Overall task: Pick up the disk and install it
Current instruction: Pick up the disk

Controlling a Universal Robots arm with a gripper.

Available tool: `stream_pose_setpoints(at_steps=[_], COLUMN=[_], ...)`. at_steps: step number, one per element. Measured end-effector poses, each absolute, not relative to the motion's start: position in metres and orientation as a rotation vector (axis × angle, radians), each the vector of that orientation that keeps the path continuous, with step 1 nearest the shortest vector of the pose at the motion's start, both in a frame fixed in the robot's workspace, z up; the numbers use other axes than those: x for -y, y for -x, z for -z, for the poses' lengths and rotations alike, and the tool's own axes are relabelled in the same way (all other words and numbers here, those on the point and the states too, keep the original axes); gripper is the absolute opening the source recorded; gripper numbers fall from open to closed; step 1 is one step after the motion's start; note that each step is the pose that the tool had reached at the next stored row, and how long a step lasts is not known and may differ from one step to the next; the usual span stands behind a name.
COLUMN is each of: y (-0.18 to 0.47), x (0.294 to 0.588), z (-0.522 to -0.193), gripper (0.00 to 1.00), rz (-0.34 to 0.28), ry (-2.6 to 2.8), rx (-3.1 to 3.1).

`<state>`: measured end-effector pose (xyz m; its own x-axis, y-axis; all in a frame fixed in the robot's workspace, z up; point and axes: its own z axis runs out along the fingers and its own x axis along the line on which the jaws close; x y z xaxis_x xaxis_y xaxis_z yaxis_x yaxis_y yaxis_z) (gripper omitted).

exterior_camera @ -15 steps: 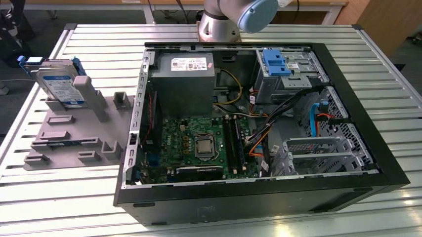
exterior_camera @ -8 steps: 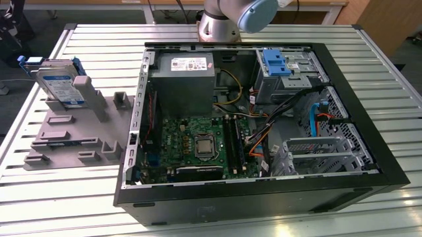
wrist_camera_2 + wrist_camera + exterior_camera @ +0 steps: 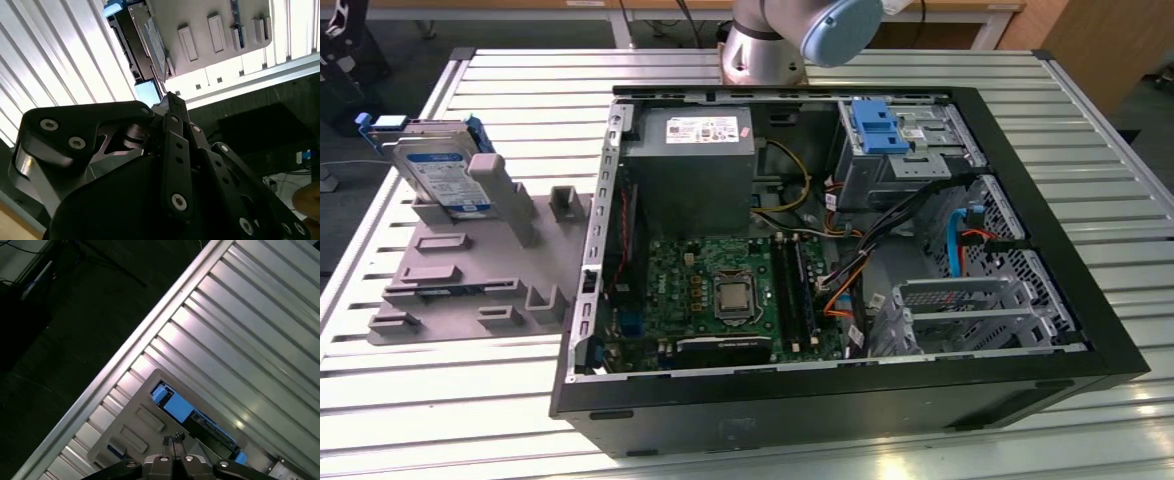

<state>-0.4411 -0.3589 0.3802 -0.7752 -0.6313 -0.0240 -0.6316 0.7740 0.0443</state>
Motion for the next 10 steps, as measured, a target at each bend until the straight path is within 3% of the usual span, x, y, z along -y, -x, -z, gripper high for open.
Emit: stream_pose_setpoints(at_steps=[10], y=[0.4411], x=[0.3589], z=[-0.3789], gripper=[0.11], rz=[-0.079], ry=[1.316], rx=[-2.848])
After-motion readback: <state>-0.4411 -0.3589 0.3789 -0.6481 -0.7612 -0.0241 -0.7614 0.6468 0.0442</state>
